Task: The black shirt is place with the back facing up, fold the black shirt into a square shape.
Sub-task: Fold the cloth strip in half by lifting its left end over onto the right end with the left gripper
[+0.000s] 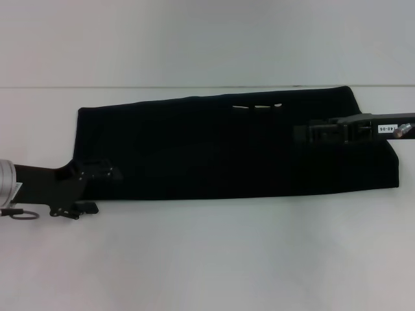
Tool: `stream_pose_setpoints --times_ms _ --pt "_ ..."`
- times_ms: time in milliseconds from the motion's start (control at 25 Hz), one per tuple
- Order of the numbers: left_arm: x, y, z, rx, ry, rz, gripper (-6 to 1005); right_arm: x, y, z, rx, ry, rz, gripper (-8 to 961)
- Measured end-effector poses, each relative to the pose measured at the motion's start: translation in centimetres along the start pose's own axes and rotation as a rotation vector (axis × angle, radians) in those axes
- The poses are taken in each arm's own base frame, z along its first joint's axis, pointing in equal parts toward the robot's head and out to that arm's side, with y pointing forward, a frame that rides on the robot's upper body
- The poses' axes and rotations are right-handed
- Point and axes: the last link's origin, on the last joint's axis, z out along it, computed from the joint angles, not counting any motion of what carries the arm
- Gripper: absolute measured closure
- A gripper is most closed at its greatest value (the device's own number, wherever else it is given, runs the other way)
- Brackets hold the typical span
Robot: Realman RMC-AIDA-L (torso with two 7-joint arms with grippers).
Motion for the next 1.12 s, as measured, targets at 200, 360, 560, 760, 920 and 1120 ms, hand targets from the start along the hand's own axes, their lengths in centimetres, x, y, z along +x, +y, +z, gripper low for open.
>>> stream_pose_setpoints --times_ms 200,360,560,760,920,1120 --pt "-0.08 -0.21 0.05 0.004 0.002 -0.021 50 -0.15 0.05 0.06 -0.001 -0.001 -0.003 288" --pt "-0.15 -0.38 0.10 0.005 0.005 -0.035 50 -0.22 0.11 0.14 -0.004 -0.003 -0.004 288" --pt "-0.04 -0.72 0.10 0.009 0.024 -0.057 50 -0.27 0.13 0.17 -0.004 -0.003 -0.005 288" --pt "0.09 -0.91 0.30 0.015 0.040 -0.073 51 -0.30 0.04 0.17 0.003 -0.006 -0.004 288" --pt "0.32 -0.83 0.28 0.010 0.053 -0.078 51 -0.34 0.04 0.19 0.003 -0.006 -0.005 287" --pt "0.73 -0.90 0.08 0.008 0.077 -0.086 52 -0.41 0.06 0.22 0.003 -0.006 -0.007 288"
